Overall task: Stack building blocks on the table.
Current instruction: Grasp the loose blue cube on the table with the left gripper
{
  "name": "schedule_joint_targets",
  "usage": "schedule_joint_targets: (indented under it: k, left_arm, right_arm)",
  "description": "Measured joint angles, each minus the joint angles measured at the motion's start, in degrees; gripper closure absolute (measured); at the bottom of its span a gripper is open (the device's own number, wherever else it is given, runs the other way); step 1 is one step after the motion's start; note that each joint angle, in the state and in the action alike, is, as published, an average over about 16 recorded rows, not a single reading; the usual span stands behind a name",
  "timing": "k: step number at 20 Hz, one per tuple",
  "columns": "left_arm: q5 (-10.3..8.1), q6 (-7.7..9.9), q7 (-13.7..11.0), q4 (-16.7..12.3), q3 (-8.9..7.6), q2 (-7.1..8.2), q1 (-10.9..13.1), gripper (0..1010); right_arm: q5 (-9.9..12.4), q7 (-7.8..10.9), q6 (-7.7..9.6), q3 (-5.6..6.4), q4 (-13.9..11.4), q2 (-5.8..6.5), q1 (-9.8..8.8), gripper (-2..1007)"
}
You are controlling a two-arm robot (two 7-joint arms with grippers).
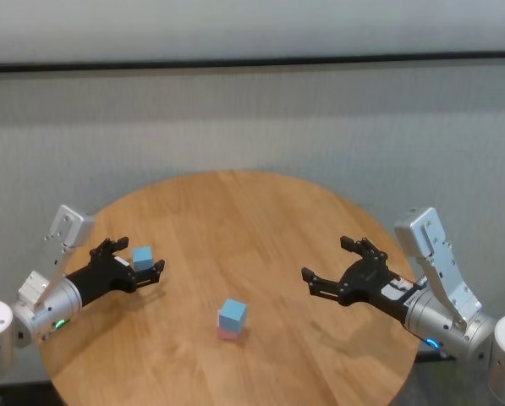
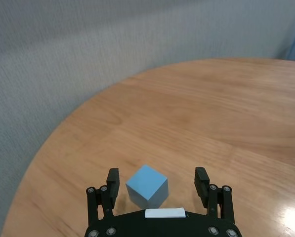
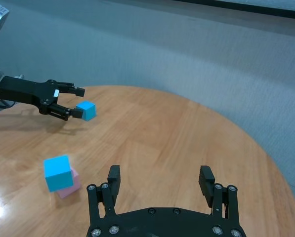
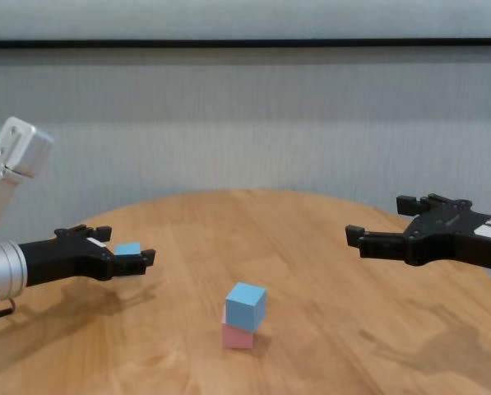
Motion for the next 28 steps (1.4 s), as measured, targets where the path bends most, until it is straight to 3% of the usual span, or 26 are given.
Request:
schedule_joint_targets:
  k: [28]
  left_arm:
    - [-0.16,1.04,0.16,-2.21,0.00,0.34,1.09,11]
  right_arm:
    - [0.00,0.00,0.00,0.00,0.00,0.00,0.00,4]
